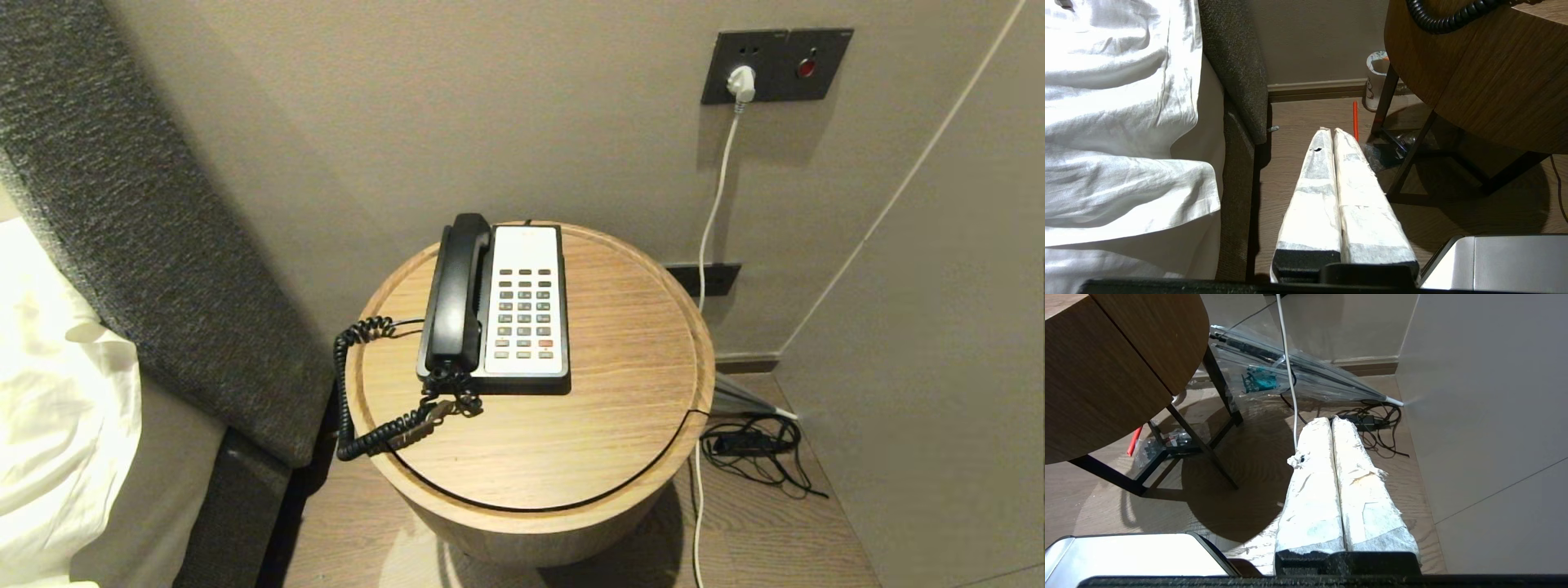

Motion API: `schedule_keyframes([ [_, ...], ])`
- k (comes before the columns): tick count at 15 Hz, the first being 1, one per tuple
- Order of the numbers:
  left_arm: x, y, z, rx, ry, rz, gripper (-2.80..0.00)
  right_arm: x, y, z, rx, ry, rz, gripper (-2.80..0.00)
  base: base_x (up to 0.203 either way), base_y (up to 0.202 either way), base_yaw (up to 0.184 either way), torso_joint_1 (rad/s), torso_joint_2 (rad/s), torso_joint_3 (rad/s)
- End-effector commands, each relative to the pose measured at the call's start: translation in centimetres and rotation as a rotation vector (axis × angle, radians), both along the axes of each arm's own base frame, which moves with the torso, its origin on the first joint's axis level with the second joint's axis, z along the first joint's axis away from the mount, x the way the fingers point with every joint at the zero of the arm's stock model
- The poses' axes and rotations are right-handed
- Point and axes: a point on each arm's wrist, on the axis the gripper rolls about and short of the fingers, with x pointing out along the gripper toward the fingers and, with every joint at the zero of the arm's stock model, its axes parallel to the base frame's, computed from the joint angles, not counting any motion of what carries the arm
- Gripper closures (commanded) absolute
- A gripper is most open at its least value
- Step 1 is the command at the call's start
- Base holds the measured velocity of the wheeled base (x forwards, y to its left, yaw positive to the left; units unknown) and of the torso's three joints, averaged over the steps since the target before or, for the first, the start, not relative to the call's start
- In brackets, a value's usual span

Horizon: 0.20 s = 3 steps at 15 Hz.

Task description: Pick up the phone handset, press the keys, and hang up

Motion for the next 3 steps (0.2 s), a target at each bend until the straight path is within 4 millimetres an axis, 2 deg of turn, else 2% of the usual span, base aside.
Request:
schedule_keyframes([
  [1, 0.0, 0.0, -0.02, 0.0, 0.001, 0.0, 0.0, 0.02, 0.0, 0.01, -0.001, 0.002, 0.0, 0.0, 0.0, 0.0, 0.0, 0.0, 0.0, 0.0],
  [3, -0.01, 0.0, 0.02, 0.0, -0.001, 0.0, 0.0, 0.02, 0.0, 0.01, 0.001, 0.001, 0.0, 0.0, 0.0, 0.0, 0.0, 0.0, 0.0, 0.0],
])
